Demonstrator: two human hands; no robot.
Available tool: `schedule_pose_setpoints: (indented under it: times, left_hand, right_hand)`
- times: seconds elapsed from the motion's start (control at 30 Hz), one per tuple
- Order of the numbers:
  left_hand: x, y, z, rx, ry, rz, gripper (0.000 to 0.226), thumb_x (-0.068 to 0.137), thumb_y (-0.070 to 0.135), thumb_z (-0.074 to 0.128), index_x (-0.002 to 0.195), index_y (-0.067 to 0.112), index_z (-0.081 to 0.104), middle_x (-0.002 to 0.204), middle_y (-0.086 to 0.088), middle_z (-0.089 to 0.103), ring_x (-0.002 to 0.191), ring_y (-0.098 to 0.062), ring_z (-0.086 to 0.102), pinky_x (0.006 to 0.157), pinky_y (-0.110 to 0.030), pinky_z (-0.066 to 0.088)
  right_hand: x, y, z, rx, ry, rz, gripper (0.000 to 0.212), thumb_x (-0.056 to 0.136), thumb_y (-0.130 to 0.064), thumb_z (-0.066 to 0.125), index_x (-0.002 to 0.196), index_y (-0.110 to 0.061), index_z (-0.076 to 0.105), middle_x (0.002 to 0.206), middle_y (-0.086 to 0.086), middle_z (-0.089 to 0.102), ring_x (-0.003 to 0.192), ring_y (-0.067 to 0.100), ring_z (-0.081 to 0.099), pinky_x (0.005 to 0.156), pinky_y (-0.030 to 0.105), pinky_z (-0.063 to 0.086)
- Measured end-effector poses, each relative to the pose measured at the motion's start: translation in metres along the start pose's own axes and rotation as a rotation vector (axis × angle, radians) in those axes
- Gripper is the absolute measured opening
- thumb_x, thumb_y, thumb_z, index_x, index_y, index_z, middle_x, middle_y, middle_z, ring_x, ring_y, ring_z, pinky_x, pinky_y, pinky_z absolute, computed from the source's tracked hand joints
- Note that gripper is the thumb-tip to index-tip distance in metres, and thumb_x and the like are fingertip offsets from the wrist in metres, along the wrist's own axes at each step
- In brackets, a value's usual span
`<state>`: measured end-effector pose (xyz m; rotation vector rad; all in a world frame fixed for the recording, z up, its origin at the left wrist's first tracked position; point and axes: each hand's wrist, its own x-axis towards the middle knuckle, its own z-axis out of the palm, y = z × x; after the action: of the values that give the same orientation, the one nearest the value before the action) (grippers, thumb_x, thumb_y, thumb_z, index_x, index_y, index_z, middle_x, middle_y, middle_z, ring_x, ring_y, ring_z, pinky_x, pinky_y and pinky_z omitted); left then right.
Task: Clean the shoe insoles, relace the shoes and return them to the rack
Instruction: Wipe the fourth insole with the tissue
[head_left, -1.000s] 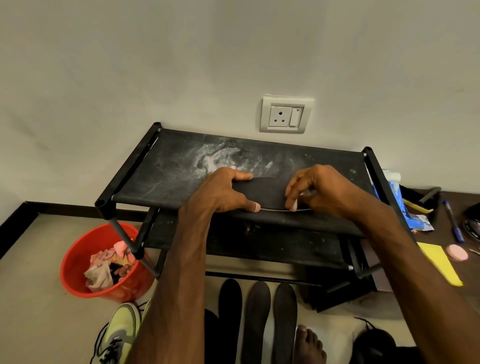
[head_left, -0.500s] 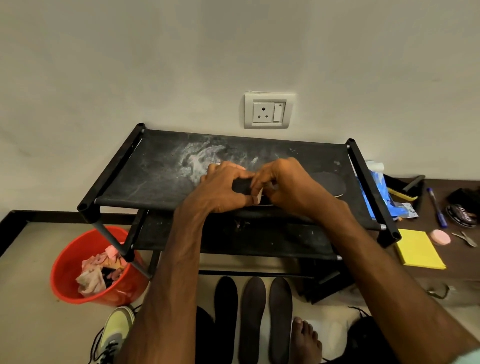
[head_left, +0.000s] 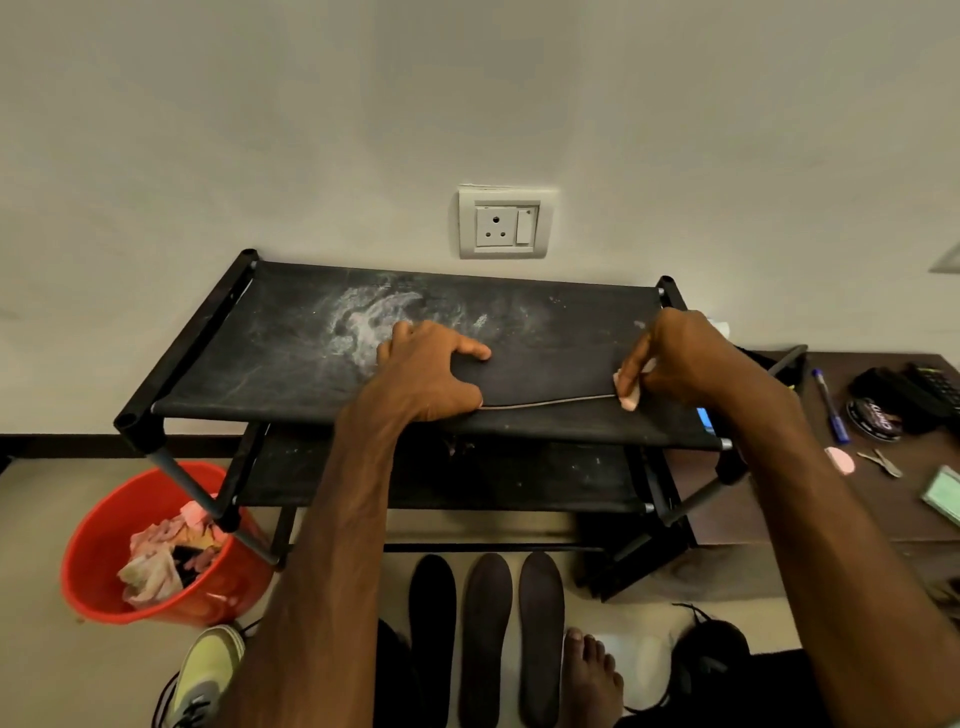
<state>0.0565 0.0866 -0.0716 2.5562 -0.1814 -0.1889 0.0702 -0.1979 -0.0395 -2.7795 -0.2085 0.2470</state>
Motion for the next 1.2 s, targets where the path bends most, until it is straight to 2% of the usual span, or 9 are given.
schedule_pose_setpoints:
  times: [0.13,0.27,0.37,0.43,0.6,0.7,0.9,1.03,1.2]
  left_hand:
    - [0.004,0.020,0.012,0.082,0.041,0.059,0.064,0.076,0.036,0.079,0.136,0.037,0.056,0.151,0.002,0.040,0.140,-0.024,0.027,0.114,-0.040,0.024]
    - [0.015,0.039,0.037,0.102,0.078,0.157,0.091,0.072,0.071,0.074,0.148,0.032,0.043,0.155,0.003,0.038,0.142,-0.023,0.032,0.118,-0.046,0.027]
    - [0.024,0.042,0.045,0.141,0.059,0.181,0.094,0.070,0.075,0.073,0.148,0.028,0.045,0.150,0.000,0.047,0.138,-0.024,0.041,0.115,-0.044,0.033]
    - [0.026,0.039,0.044,0.159,0.028,0.184,0.088,0.071,0.073,0.074,0.144,0.029,0.051,0.144,-0.001,0.053,0.134,-0.023,0.045,0.113,-0.044,0.036]
    - [0.029,0.031,0.042,0.122,-0.001,0.186,0.082,0.073,0.065,0.078,0.144,0.034,0.052,0.145,0.003,0.051,0.136,-0.021,0.043,0.115,-0.043,0.033]
    - [0.030,0.031,0.041,0.099,-0.012,0.172,0.079,0.075,0.061,0.079,0.144,0.034,0.052,0.145,0.003,0.051,0.136,-0.021,0.043,0.115,-0.042,0.033]
    - [0.030,0.032,0.040,0.080,-0.016,0.162,0.080,0.074,0.062,0.080,0.144,0.034,0.054,0.145,0.002,0.052,0.136,-0.021,0.044,0.114,-0.043,0.035]
    - [0.031,0.032,0.039,0.057,-0.029,0.152,0.079,0.074,0.060,0.081,0.143,0.035,0.054,0.145,0.002,0.051,0.136,-0.022,0.044,0.114,-0.044,0.035]
    - [0.032,0.030,0.039,0.036,-0.033,0.155,0.079,0.073,0.059,0.082,0.142,0.034,0.055,0.144,0.002,0.052,0.134,-0.021,0.045,0.113,-0.045,0.037]
  right_hand:
    - [0.003,-0.005,0.006,0.055,0.151,-0.009,0.033,0.071,0.011,0.072,0.065,-0.020,0.080,0.077,0.001,0.077,0.082,0.013,0.068,0.088,0.036,0.057]
    - [0.005,-0.025,0.023,0.185,0.132,-0.223,0.031,0.072,0.010,0.077,0.080,-0.020,0.083,0.088,-0.002,0.078,0.084,0.012,0.072,0.087,0.034,0.059]
    - [0.004,-0.033,0.027,0.167,0.040,-0.292,0.034,0.076,0.011,0.071,0.093,-0.016,0.083,0.102,-0.002,0.076,0.096,0.011,0.070,0.092,0.032,0.059]
    - [0.003,-0.028,0.026,0.183,-0.014,-0.266,0.035,0.079,0.008,0.067,0.098,-0.018,0.083,0.107,-0.005,0.073,0.101,0.010,0.068,0.095,0.033,0.058]
    - [0.000,-0.015,0.021,0.182,-0.047,-0.215,0.013,0.082,-0.022,0.083,0.094,-0.025,0.083,0.104,-0.013,0.072,0.099,0.007,0.067,0.093,0.035,0.059]
    - [-0.003,-0.015,0.018,0.183,-0.067,-0.170,0.015,0.078,-0.032,0.087,0.090,-0.024,0.083,0.102,-0.014,0.071,0.098,0.007,0.067,0.092,0.032,0.059]
    - [0.001,-0.008,0.017,0.105,0.038,-0.009,0.009,0.079,-0.007,0.086,0.086,-0.011,0.082,0.096,-0.002,0.077,0.083,0.001,0.066,0.082,0.020,0.053]
    - [0.002,0.003,0.015,0.057,0.100,0.093,0.010,0.080,-0.001,0.082,0.086,-0.009,0.083,0.094,0.003,0.079,0.090,0.011,0.071,0.092,0.024,0.053]
    - [0.006,0.009,0.013,0.023,0.114,0.237,0.009,0.083,-0.007,0.081,0.086,-0.015,0.082,0.093,-0.001,0.078,0.092,0.013,0.069,0.070,0.011,0.043]
